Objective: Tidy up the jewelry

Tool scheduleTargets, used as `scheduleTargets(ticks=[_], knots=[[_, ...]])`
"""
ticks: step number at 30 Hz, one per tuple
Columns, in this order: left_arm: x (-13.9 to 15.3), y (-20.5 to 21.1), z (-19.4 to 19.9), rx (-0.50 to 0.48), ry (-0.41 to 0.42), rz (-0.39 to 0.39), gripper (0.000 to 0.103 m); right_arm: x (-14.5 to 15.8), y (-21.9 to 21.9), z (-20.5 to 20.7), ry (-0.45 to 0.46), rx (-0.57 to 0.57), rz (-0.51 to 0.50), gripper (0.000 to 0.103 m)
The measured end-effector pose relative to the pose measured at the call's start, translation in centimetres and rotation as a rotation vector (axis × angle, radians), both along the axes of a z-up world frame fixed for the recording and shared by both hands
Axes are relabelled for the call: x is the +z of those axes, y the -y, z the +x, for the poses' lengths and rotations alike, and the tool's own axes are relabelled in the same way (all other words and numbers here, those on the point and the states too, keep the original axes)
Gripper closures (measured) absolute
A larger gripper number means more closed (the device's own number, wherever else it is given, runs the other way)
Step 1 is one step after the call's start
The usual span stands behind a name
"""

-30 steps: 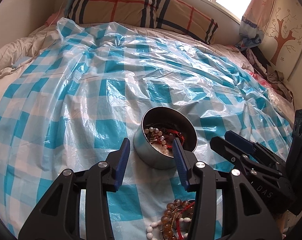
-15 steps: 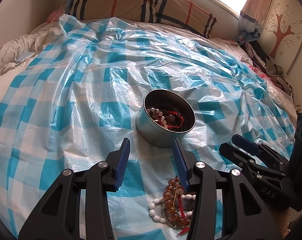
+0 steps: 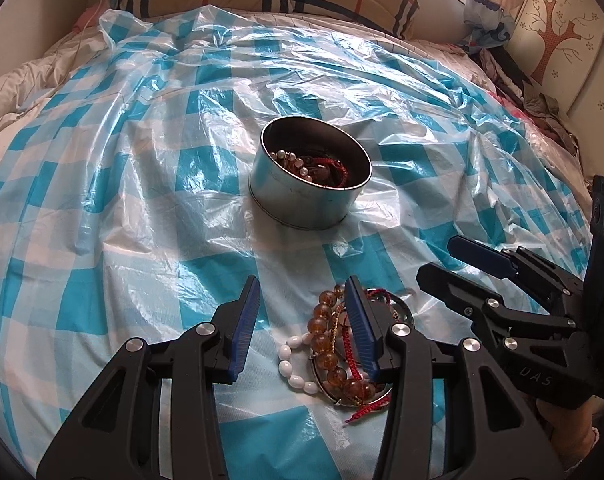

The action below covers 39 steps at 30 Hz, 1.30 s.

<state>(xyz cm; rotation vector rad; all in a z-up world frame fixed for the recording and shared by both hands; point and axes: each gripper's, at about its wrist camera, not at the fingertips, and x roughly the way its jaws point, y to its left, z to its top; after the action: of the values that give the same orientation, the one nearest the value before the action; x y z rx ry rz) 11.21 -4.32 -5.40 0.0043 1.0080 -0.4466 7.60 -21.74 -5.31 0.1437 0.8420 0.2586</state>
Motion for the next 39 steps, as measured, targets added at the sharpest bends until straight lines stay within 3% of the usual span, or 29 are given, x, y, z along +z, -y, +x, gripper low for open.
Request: scheduleTargets(ticks=[5,12,20,23,28,32,39], knots=[[-1.0,0.8,-0.2,-0.033,-0.044,0.018,0.062,-0.6,-1.4,0.3,-0.025,0.067,-0.049,0.052],[-2.0,0.9,0.2,-0.06,-0.105,0.003,0.065,-1.7,-2.2,1.1,-0.063,0.14,-0.101,0.064],[-2.2,1.7,0.0,-0.096,-0.122,0.023,0.09,-1.8,-2.8,1.8,-0.069,0.205,-0.114,0.073],[-2.2,1.3,0.0,-0.091,-0.132,0.007,0.091,-1.8,-3.3,2.0,-0.07,0.234,-0.114,0.075],[-2.1,1.1,0.0,-0.092,-0.13,-0.002,0.092,-2.2,-3.9,2.0,-0.084,0.277,-0.119,0.093],[-2.3,0.7,0.3,-0.082,-0.151,-0.021,0.092,-2.1,-3.8,1.5,-0.073,0.275,-0.118,0.1],[-2.4,0.5,0.5,-0.073,-0.158,-0.025,0.092,-0.9,-2.4,0.0,-0.036,0.218,-0.075,0.1]])
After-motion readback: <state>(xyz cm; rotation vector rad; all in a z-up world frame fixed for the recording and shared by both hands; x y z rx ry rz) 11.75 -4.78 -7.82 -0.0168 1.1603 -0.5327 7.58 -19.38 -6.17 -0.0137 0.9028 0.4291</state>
